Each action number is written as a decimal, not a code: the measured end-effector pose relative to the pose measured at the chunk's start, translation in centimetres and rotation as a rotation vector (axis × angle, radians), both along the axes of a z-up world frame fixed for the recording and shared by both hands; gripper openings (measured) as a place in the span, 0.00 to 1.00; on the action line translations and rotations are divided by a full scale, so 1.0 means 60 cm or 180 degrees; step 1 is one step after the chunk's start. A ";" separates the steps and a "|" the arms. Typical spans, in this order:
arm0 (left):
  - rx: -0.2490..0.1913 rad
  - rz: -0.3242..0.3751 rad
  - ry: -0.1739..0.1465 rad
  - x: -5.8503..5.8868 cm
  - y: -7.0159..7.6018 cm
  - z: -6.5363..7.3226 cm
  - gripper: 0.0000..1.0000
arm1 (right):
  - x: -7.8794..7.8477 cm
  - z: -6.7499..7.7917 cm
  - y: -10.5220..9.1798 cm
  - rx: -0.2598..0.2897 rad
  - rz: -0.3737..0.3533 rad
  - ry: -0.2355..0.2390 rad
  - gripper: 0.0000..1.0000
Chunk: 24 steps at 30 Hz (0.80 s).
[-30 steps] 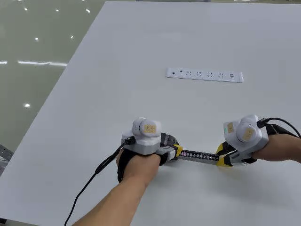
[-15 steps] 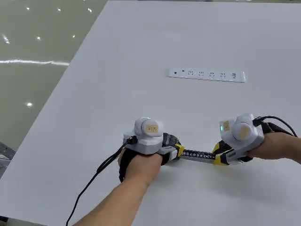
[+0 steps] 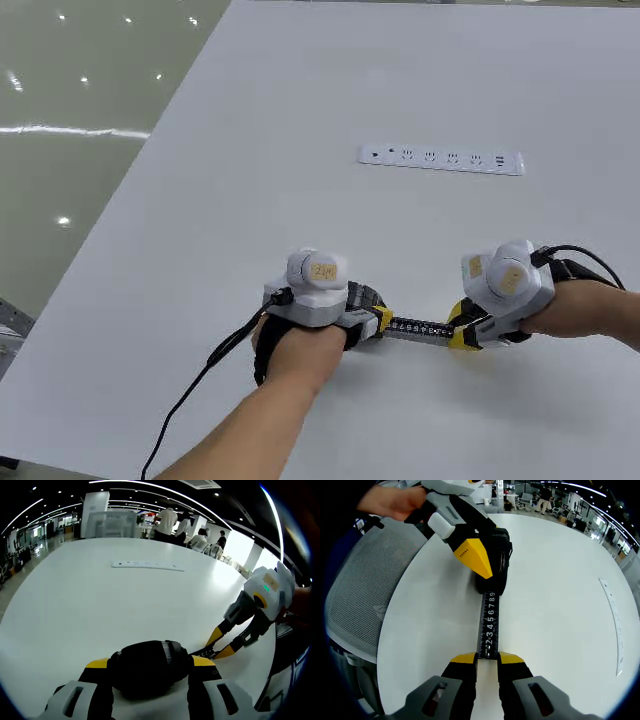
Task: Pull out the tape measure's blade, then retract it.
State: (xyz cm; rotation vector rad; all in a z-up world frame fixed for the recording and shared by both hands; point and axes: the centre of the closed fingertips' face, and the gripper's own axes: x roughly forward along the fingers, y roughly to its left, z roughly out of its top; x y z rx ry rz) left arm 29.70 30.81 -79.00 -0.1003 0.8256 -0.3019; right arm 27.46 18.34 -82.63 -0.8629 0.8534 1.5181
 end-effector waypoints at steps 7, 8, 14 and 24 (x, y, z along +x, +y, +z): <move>-0.0024 0.0005 0.0000 0.000 0.000 -0.001 0.56 | 0.001 0.000 0.004 0.0006 -0.0004 0.0000 0.11; -0.0025 0.0006 0.0001 0.000 0.000 -0.001 0.56 | 0.000 0.000 0.005 0.0006 -0.0001 -0.0002 0.11; -0.0029 -0.0002 0.0002 0.000 0.000 -0.002 0.56 | -0.002 0.000 0.010 0.0012 0.0012 -0.0005 0.11; -0.0031 0.0004 -0.0009 -0.001 0.000 -0.002 0.55 | -0.003 0.001 0.017 0.0042 -0.0017 0.0006 0.11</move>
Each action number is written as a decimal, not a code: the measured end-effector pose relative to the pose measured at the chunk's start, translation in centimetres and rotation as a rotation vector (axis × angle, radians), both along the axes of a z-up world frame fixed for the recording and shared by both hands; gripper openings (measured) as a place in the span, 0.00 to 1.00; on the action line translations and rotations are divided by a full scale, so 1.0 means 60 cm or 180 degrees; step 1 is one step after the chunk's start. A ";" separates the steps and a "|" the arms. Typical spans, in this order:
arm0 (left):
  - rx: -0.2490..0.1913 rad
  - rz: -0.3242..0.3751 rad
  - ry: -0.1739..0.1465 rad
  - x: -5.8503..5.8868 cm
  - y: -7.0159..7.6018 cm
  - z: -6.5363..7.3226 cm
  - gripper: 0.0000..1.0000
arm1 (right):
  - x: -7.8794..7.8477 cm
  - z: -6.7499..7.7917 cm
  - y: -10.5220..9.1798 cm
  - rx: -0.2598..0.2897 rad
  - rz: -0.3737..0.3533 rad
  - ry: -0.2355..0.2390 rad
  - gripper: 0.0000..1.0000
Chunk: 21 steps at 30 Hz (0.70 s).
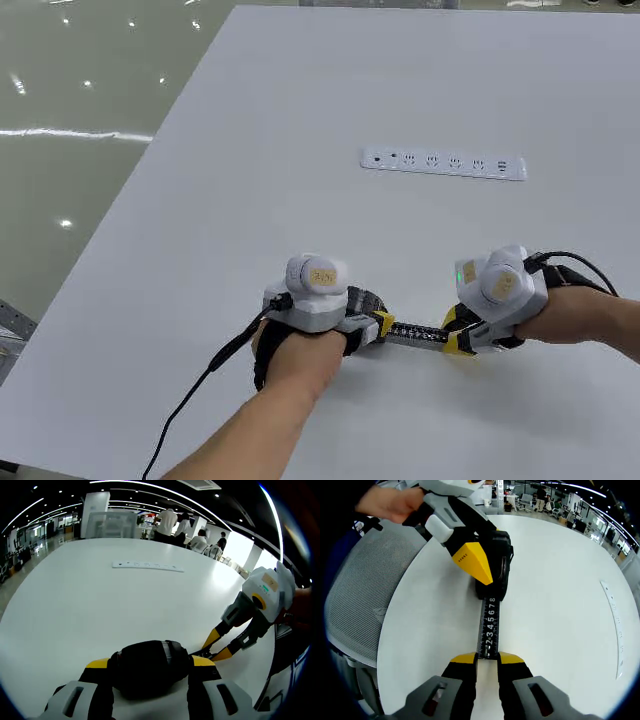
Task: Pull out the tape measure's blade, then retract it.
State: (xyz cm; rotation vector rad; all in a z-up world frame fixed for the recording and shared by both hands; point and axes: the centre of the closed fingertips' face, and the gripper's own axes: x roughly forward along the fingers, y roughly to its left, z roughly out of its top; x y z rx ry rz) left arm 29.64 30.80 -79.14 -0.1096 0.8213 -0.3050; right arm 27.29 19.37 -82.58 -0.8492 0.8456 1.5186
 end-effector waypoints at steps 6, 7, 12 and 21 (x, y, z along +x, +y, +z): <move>0.0017 -0.0029 0.0005 0.001 0.000 -0.001 0.55 | -0.002 0.000 0.012 0.0017 0.0008 0.0004 0.11; 0.0012 -0.0027 0.0006 0.001 0.001 -0.001 0.55 | -0.002 0.000 0.014 0.0021 0.0008 0.0001 0.11; 0.0010 -0.0029 0.0007 0.002 0.001 0.000 0.55 | -0.001 0.000 0.019 0.0032 0.0006 0.0004 0.11; 0.0014 -0.0035 0.0010 0.002 0.001 0.001 0.55 | -0.002 0.000 0.033 0.0044 0.0026 0.0005 0.11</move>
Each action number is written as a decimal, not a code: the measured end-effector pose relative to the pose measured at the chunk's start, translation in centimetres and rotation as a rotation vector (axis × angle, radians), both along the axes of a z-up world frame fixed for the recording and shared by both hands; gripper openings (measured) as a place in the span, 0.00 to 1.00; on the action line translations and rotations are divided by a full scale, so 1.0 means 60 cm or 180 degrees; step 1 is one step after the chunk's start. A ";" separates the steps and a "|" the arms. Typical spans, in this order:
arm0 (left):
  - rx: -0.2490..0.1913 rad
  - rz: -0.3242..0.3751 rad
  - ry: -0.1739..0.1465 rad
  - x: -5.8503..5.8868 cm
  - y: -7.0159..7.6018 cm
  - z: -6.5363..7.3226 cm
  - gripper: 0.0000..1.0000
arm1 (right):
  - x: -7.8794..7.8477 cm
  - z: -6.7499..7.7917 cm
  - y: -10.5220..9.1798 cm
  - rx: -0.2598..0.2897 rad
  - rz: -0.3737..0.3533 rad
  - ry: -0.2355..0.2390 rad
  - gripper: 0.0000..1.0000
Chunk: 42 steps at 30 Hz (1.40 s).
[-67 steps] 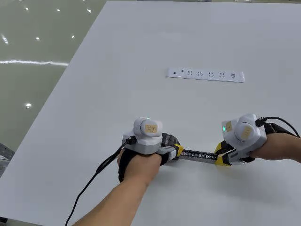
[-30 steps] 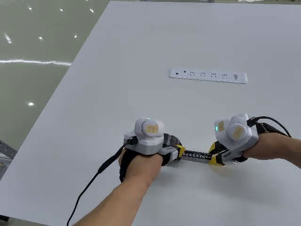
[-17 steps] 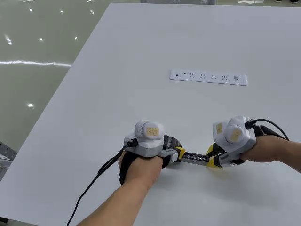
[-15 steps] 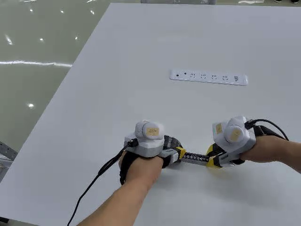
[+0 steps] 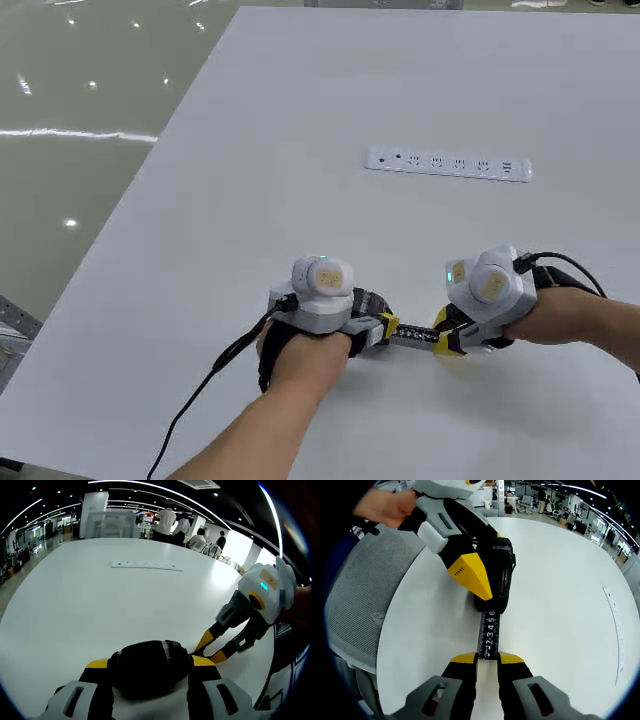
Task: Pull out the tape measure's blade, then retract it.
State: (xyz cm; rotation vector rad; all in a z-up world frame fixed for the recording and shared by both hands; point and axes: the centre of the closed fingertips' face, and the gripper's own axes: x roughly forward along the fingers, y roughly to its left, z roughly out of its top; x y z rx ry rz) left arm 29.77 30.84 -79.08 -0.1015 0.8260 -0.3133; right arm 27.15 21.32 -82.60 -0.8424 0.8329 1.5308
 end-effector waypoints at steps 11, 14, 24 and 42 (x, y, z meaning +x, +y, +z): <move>-0.0011 0.0004 0.0005 0.001 0.000 0.000 0.55 | 0.000 -0.001 0.021 0.0024 0.0014 0.0007 0.11; -0.0015 0.0008 0.0008 0.001 0.000 0.000 0.55 | 0.000 -0.001 0.025 0.0026 0.0015 0.0010 0.11; -0.0021 0.0013 0.0007 0.001 0.000 0.000 0.55 | 0.001 -0.001 0.038 0.0036 0.0025 0.0001 0.11; -0.0028 0.0019 0.0010 0.001 0.001 0.001 0.56 | 0.002 -0.001 0.058 0.0047 0.0037 -0.0001 0.11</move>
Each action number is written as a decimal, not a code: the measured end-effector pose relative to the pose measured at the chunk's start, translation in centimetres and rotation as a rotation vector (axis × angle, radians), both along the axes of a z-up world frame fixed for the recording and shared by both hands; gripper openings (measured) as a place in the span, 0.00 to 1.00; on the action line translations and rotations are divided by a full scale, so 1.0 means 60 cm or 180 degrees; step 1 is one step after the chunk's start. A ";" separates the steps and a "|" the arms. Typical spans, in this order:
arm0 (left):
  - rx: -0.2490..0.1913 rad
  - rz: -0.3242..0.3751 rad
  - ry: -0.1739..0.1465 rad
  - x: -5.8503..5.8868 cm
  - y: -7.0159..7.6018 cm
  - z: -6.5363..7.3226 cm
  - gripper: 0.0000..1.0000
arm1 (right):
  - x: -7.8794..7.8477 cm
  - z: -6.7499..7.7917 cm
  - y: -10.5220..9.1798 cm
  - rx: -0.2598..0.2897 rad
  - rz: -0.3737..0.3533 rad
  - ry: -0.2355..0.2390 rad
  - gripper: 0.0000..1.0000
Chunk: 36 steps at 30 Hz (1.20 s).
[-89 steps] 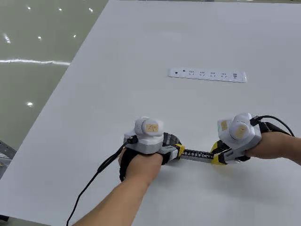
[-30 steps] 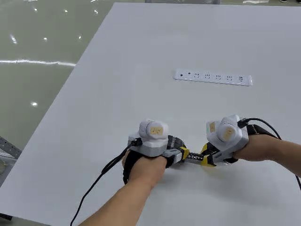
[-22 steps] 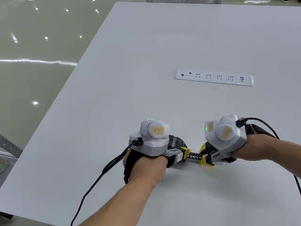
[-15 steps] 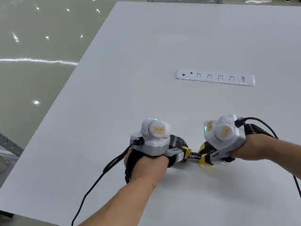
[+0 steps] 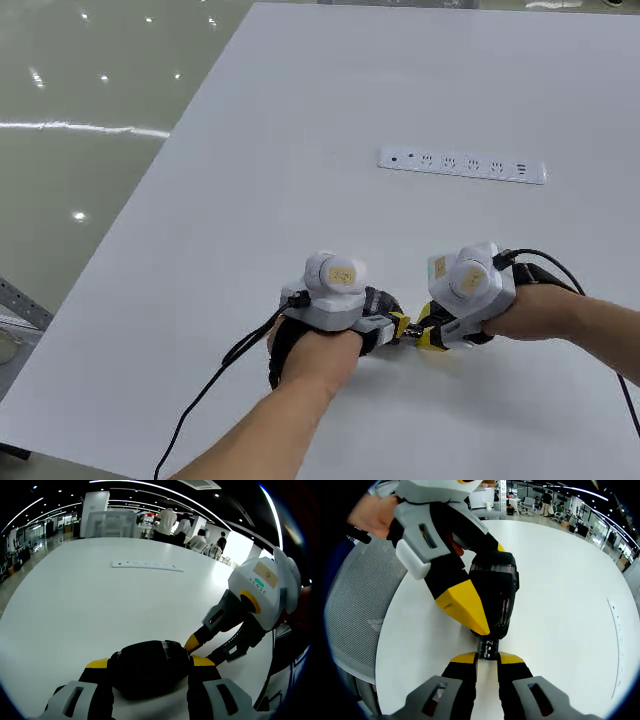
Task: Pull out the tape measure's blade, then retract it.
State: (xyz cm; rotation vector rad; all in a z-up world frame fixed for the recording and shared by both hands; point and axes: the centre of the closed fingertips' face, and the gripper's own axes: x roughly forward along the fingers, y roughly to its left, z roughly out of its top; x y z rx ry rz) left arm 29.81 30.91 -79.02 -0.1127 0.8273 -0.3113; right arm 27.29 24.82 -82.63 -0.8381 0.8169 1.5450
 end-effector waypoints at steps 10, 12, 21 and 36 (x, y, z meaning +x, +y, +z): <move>-0.0004 0.0016 0.0006 0.001 0.000 0.000 0.56 | 0.002 -0.001 0.009 -0.0002 0.0025 -0.0012 0.11; -0.0004 0.0021 0.0008 0.001 0.001 0.000 0.56 | 0.003 -0.001 0.011 0.0000 0.0025 -0.0015 0.11; -0.0010 0.0033 0.0013 0.001 0.001 0.000 0.56 | 0.005 -0.002 0.019 0.0002 0.0022 -0.0027 0.11; -0.0012 0.0038 0.0008 0.003 0.001 -0.001 0.56 | 0.005 -0.002 0.024 -0.0003 0.0018 -0.0017 0.11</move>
